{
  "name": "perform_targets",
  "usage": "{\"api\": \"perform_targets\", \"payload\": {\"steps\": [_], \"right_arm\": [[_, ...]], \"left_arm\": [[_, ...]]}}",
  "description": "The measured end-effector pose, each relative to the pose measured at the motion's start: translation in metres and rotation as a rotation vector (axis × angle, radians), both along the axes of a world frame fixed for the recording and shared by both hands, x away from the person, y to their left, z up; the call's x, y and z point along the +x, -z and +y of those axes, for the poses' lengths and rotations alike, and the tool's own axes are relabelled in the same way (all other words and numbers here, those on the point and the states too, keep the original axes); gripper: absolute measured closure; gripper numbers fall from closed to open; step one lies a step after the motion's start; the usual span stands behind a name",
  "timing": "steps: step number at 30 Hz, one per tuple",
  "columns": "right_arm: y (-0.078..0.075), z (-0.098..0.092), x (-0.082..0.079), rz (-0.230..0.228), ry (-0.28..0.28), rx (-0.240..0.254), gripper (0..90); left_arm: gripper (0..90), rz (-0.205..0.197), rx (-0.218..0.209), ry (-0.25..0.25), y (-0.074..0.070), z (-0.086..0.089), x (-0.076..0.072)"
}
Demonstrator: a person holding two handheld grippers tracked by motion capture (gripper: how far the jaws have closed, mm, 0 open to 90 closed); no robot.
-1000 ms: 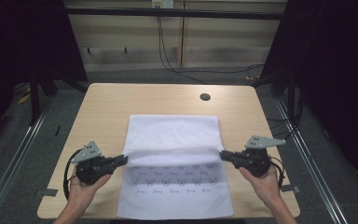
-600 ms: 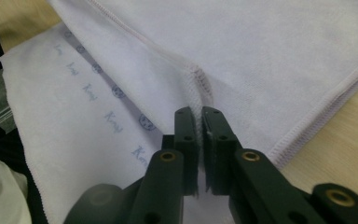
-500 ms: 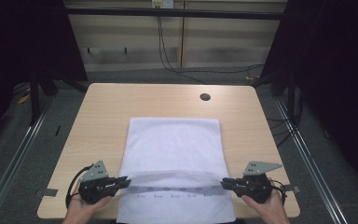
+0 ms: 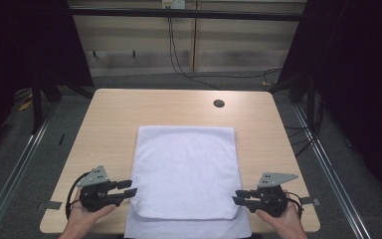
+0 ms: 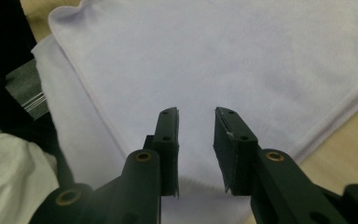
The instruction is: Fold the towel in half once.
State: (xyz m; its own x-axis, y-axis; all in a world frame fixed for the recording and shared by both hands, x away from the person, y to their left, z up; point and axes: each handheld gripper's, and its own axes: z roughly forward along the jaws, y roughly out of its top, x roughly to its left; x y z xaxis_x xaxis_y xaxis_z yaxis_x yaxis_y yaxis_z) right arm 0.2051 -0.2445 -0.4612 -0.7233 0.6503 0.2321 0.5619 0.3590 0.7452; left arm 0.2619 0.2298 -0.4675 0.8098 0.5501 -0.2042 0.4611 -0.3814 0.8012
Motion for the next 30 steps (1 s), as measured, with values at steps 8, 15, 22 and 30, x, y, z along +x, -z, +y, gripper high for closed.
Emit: {"api": "perform_targets", "payload": {"steps": [8,15,22,30], "right_arm": [[0.009,0.010,0.040,0.008,0.014,-0.040,69.4],[0.014,0.017,0.055,0.024,0.002,-0.071,68.1],[0.025,0.008,0.043,0.065,0.011,-0.119,66.9],[0.028,0.005,0.018,0.095,-0.017,-0.167,66.0]], "left_arm": [[56.3,0.037,0.057,-0.005,0.011,-0.028,0.040],[55.8,0.044,0.106,-0.007,0.013,-0.024,0.046],[57.0,0.037,0.218,0.001,0.026,-0.022,0.038],[58.3,0.038,0.221,0.023,0.026,-0.022,0.022]]}}
